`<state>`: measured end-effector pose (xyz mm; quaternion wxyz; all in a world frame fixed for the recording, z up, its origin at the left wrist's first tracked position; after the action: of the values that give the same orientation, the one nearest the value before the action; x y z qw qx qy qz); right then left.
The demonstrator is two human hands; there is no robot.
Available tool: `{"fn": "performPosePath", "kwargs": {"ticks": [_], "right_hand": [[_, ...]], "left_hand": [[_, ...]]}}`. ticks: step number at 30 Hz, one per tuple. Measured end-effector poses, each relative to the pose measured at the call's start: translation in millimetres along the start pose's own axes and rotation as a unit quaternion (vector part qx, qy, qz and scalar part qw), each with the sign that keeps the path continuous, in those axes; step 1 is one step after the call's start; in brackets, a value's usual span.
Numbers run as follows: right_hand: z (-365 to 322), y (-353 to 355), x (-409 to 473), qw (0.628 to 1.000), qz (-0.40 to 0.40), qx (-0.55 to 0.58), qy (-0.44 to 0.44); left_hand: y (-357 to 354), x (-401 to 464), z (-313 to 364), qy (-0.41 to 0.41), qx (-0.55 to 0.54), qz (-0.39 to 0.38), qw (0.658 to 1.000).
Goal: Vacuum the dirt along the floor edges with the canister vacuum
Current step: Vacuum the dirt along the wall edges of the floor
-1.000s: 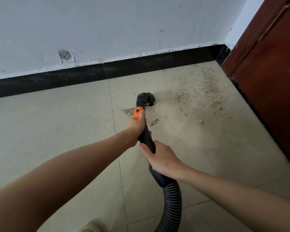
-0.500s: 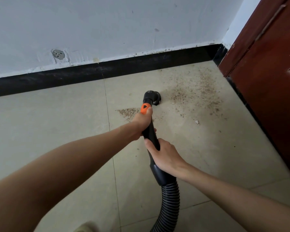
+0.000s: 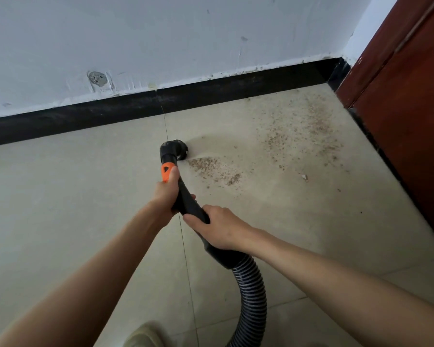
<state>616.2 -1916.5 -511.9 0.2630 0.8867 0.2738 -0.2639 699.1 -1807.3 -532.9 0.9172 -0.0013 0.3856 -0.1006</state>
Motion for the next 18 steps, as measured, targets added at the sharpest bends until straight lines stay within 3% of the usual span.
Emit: {"fn": "performPosePath", "kwargs": {"ticks": [8, 18], "right_hand": [[38.5, -18.3, -34.8, 0.999, 0.012, -0.021, -0.030], [72.2, -4.8, -62.4, 0.990, 0.112, 0.039, -0.082]], "left_hand": [[-28.6, -14.4, -38.7, -0.003, 0.002, -0.028, 1.000], [-91.4, -3.9, -33.5, 0.008, 0.074, -0.115, 0.991]]}}
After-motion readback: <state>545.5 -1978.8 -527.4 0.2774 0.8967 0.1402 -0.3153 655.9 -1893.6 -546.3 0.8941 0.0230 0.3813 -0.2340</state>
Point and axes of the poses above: each hand's wrist, its own x-axis towards the middle knuckle, its own y-axis out of the back of the hand, z = x × y, the point moved 6 cm from there along x, towards the middle knuckle, and after that the axes turned 14 degrees about -z, right-handed, at the moved point
